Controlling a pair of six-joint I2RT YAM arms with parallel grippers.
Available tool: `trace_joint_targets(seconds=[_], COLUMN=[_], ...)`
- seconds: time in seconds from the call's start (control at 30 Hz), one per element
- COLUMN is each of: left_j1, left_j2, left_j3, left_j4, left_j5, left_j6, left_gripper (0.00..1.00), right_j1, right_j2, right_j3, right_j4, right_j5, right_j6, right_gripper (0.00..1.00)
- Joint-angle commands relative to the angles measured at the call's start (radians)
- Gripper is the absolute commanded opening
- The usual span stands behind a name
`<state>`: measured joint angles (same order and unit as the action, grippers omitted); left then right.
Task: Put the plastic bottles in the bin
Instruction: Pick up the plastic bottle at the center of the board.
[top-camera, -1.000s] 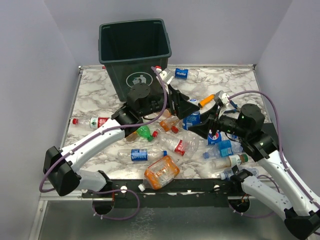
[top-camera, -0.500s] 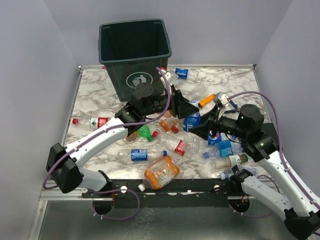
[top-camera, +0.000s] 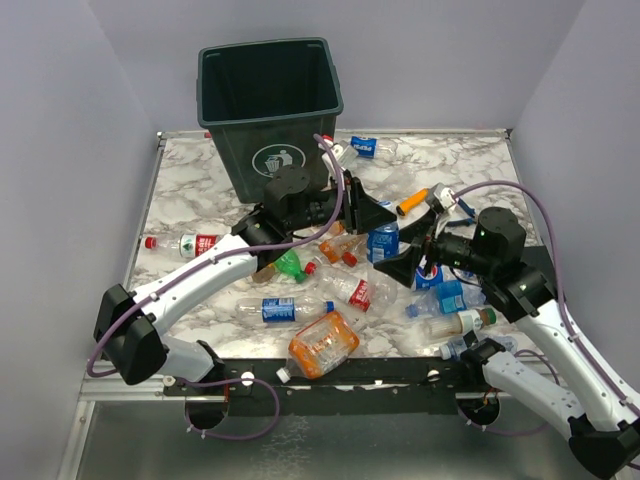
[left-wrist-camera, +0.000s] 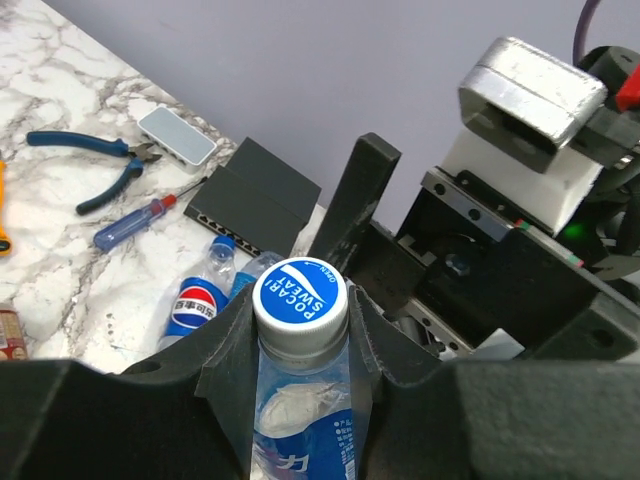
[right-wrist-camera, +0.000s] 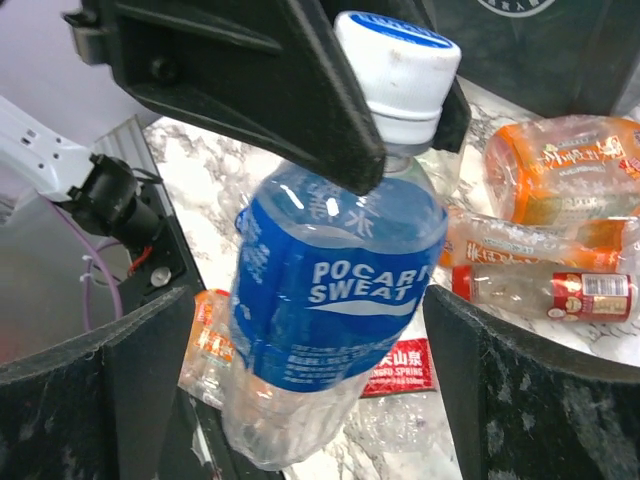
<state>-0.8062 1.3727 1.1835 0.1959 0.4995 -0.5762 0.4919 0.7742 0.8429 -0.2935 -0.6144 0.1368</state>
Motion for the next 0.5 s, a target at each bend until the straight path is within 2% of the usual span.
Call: trace_joint_targets(seconds=[0.0,0.17,0.27,0.37,0.47], left_j1=[-0.002,-0.002,-0.002,-0.002,-0.001], left_j2=[-0.040,-0.100,-0.155,-0.216,-0.252], left_j3=[0.012,0.007,0.008,0.010,0.035], left_j4=[0.018,0.033,0.046,0.082,0.128], left_j5=[-0.104,-0.289,-0.454,-0.654,-0.818], left_j6=[0.040,0.097,0.173,0.280,0.422], left_gripper=[0.00,0.00,0.00,0.00,0.00], right_j1=[0.007,0.006,0.006,0.007,0.006], right_j2=[-0.022,-0.050,-0.083,-0.135,-0.188], right_j3=[0.063,0.161,0.196,0.178,0.109], right_j4=[0.021,0.023,0.042,0.091,0.116], right_j5=[0.011,0.052,0.095,0.183,0.332], right_j6=[0.081,0.152,0.189,0.236,0.250], right_gripper=[1.00,1.00,1.00,1.00,1.00])
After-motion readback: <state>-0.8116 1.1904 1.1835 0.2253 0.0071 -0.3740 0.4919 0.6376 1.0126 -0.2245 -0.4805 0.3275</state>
